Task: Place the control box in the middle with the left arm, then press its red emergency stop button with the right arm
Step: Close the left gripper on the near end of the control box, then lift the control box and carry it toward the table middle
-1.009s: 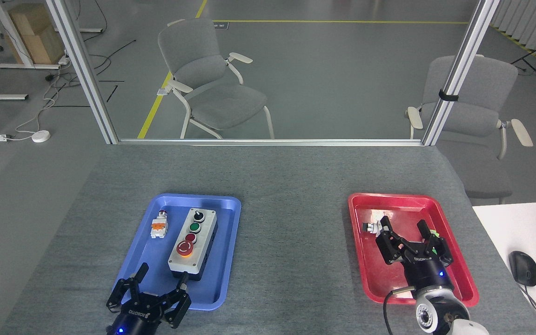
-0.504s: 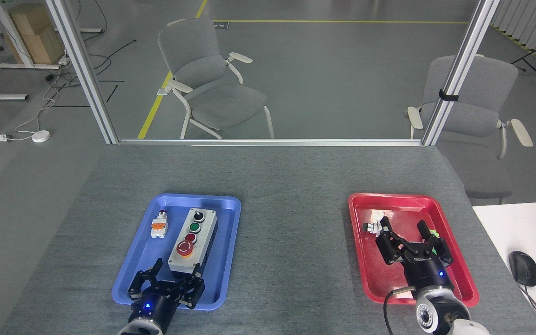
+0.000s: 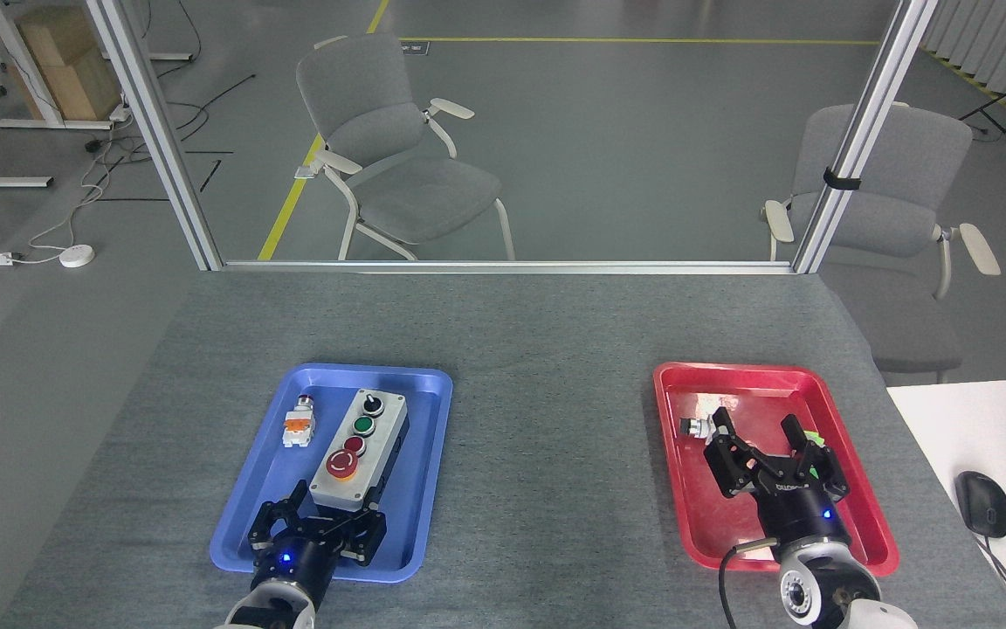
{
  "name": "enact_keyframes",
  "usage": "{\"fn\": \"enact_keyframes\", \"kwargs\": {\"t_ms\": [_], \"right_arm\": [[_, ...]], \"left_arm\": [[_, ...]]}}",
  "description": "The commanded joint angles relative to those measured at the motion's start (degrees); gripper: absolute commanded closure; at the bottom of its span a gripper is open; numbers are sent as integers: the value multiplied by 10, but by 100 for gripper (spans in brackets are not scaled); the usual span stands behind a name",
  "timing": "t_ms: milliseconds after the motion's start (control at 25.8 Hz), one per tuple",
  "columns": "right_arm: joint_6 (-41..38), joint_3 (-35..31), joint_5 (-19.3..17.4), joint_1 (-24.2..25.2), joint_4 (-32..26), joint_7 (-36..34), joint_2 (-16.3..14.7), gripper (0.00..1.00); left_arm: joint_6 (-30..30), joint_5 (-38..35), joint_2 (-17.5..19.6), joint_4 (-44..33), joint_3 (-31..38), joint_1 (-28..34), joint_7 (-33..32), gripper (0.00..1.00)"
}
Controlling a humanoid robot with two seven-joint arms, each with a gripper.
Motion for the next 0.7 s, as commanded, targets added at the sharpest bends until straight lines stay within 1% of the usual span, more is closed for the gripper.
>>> {"fn": "enact_keyframes", "kwargs": {"t_ms": [0,155,310,582,621,659], "right_arm": [[0,0,0,0,0,0,0,0],[0,0,0,0,0,0,-1,0],[1,1,0,0,1,0,-1,0],[0,1,0,0,2,0,-1,0],[0,1,0,0,2,0,-1,0],[0,1,0,0,2,0,-2,0]], "left_arm": [[-1,1,-12,39,-9,-26,1,1],[-6,1,-23,51,-11,-41,1,1],[-7,2,-31,51,-20,-43,2,1],[-9,1,-34,62,-25,-46,2,2],[-9,1,-34,67,-26,-50,2,4],[-8,1,-34,73,-30,-54,2,12]]}}
